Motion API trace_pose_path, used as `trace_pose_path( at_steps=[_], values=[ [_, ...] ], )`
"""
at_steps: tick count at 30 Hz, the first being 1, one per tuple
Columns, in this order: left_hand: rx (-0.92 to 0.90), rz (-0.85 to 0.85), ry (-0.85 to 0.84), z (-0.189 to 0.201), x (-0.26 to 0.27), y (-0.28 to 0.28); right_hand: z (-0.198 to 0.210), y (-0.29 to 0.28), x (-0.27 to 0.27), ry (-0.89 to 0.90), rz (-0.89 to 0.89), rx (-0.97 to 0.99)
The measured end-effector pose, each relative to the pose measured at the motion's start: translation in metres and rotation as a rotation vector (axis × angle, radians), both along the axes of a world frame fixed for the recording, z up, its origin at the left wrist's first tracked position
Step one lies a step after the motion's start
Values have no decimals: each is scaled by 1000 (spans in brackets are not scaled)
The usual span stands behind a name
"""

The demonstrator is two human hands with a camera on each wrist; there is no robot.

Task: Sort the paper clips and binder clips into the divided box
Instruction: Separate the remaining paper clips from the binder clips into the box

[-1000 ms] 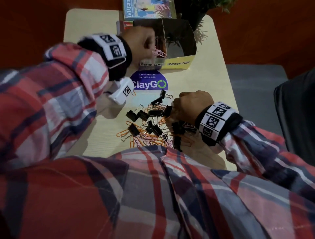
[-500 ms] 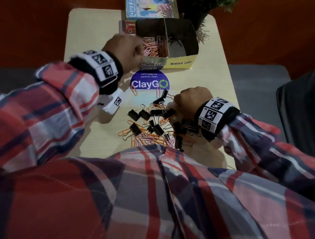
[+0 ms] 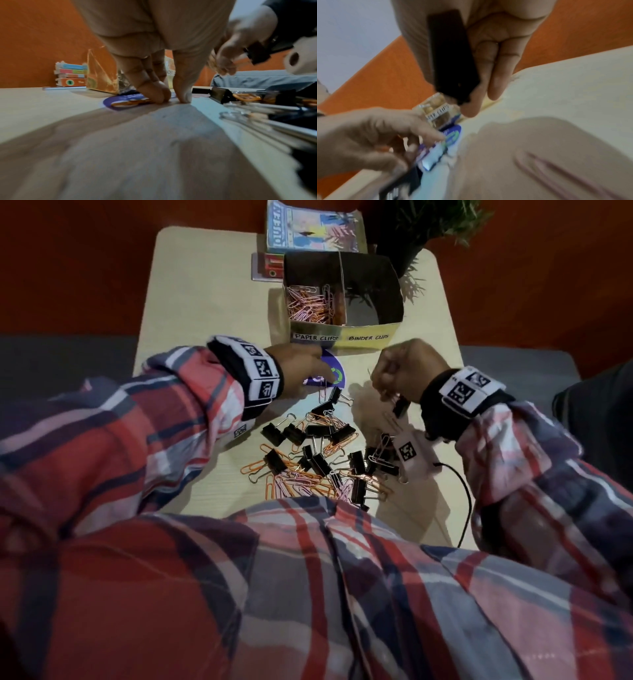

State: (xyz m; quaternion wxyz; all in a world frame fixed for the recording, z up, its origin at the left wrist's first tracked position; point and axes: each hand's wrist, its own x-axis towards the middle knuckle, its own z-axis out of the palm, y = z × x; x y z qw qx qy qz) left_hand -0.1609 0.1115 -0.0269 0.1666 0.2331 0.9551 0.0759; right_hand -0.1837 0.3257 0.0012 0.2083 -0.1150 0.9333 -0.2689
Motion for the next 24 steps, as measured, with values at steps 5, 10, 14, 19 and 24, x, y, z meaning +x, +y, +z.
trace_pose_path(
  at_steps=[5,10,14,19,24],
  values=[
    [29,-26,-14,1,-8,4,38,-33,-39,216,69,-47],
    [32,-60,26,-2,1,-9,62,-86,-69,464,212,145],
    [43,-88,87,1,9,-25,52,-111,-78,451,264,210],
    [-67,-59,65,-3,26,-34,45,-118,-90,370,264,211],
    [-113,-56,80,-8,36,-15,39,-116,-98,357,282,190]
  ],
)
